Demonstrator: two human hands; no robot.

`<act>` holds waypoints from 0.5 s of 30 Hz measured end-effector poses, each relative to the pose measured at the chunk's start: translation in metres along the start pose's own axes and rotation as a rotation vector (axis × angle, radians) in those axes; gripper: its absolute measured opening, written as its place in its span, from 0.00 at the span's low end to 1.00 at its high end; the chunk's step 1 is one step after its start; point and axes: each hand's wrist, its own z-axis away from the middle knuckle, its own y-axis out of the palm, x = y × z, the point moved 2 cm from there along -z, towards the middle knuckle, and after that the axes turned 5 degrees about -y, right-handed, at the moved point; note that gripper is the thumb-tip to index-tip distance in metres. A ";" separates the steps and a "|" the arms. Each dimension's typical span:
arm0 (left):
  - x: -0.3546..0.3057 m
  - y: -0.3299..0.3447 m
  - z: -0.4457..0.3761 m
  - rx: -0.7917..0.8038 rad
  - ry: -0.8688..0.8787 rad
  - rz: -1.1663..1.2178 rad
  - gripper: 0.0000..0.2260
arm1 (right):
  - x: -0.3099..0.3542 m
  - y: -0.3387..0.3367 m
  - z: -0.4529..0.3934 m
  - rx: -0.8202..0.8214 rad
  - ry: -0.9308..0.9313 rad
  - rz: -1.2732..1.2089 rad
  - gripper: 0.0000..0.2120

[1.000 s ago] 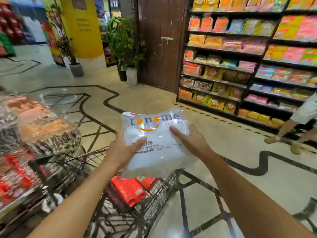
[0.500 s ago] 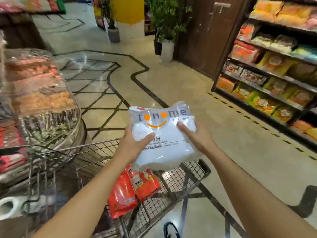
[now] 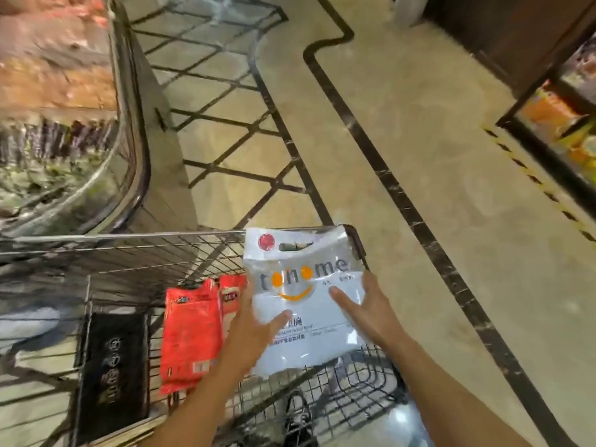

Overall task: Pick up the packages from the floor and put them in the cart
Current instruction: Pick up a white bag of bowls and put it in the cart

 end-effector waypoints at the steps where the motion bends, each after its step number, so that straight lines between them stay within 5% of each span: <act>1: 0.015 0.008 -0.009 0.007 -0.003 -0.004 0.49 | -0.015 0.009 -0.013 0.021 0.005 -0.003 0.54; 6: 0.068 0.039 -0.047 -0.003 -0.150 0.023 0.45 | -0.066 0.040 -0.056 0.071 0.080 -0.017 0.28; 11: 0.099 0.054 -0.083 -0.072 -0.193 -0.069 0.45 | -0.090 0.072 -0.089 0.022 0.066 0.060 0.43; 15: 0.098 0.056 -0.105 -0.083 -0.172 -0.208 0.51 | -0.096 0.084 -0.111 -0.010 0.082 0.237 0.45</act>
